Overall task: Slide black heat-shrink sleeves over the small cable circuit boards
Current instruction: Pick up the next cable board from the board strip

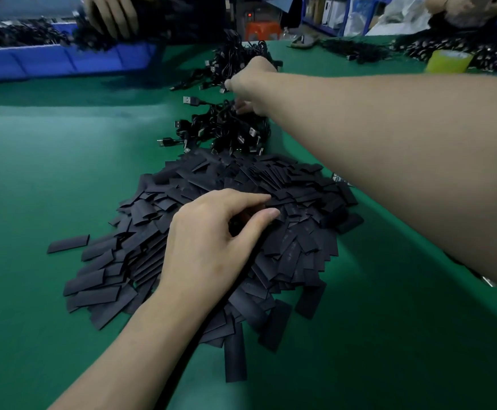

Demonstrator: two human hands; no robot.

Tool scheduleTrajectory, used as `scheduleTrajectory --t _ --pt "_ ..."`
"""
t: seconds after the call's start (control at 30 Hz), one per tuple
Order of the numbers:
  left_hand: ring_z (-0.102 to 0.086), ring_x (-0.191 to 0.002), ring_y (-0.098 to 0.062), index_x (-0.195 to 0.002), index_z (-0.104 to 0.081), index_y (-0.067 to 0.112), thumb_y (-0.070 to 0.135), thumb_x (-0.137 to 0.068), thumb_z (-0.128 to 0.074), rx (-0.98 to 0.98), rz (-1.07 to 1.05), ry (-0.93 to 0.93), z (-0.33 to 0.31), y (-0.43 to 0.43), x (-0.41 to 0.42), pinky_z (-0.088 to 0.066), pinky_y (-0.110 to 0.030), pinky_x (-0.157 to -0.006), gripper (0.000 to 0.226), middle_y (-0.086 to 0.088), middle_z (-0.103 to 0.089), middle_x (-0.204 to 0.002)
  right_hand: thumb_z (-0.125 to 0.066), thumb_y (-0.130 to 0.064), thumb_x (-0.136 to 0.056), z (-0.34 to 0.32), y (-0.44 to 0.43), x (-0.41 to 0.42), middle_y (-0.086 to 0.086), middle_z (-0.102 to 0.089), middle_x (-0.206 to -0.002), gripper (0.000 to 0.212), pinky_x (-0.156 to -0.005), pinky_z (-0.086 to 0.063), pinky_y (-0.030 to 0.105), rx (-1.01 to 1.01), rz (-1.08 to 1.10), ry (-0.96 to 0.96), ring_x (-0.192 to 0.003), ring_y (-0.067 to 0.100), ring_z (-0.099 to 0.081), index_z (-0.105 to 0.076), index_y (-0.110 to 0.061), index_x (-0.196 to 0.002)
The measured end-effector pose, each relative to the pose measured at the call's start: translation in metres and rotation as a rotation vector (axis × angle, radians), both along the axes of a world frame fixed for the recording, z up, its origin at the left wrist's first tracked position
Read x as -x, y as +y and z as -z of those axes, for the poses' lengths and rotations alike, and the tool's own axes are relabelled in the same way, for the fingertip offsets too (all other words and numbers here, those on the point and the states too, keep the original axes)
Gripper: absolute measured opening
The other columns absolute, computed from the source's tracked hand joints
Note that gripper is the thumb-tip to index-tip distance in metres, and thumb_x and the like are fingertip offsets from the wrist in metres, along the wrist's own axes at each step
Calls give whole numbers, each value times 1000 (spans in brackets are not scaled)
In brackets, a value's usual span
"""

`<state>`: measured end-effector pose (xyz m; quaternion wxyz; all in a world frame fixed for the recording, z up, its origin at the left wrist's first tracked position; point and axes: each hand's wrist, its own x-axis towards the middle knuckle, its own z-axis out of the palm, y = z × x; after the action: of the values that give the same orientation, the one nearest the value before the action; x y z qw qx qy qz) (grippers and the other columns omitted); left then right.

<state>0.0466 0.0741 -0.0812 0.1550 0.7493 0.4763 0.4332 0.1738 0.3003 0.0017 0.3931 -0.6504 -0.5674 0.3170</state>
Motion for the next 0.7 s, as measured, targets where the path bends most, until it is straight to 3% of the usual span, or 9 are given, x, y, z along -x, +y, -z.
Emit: scheduleTrajectory --t 0.1,0.2,0.3,0.4,0.5,0.7 --pt "-68 -98 1 -110 -78 32 43 -91 -73 -2 2 12 0 0 0 -57 -36 -86 22 21 -74 -100 -64 -16 -96 0 -7 1 8 -63 -104 13 -89 -60 40 -23 -39 -127 -85 17 -60 -58 -8 -105" --pt "-67 -98 2 -111 -78 31 45 -91 -71 -11 6 32 -1 -1 1 -57 -35 -85 25 21 -74 -100 -66 -20 -97 -15 -39 -20 9 -72 -113 26 -77 -58 24 -147 -44 -273 -85 14 -65 -70 0 -114" --pt "-68 -98 0 -111 -78 31 44 -91 -71 -11 8 34 -1 0 0 -57 -37 -86 25 20 -74 -101 -67 -22 -97 -37 -93 -65 1 -74 -104 18 -71 -52 17 -221 -27 -459 -84 8 -68 -75 -7 -105" --pt "-68 -96 0 -110 -79 31 44 -91 -70 -16 3 31 -1 -1 -1 -57 -36 -86 25 20 -74 -100 -69 -29 -95 -43 -141 -111 5 -74 -88 22 -73 -58 34 57 -93 -770 -81 18 -70 -74 -8 -99" --pt "-67 -93 1 -109 -79 31 42 -90 -72 -19 -8 42 -1 0 -1 -56 -32 -85 23 20 -74 -98 -74 -47 -88 -30 -173 -138 8 -74 -93 36 -84 -55 37 317 -95 -1045 -91 27 -67 -78 -14 -101" --pt "-67 -91 3 -109 -79 31 41 -90 -72 -10 -16 58 -1 -1 -2 -53 -21 -81 23 21 -74 -97 -78 -47 -85 5 -188 -161 9 -72 -96 28 -86 -58 44 327 6 -1035 -92 33 -65 -79 -20 -91"
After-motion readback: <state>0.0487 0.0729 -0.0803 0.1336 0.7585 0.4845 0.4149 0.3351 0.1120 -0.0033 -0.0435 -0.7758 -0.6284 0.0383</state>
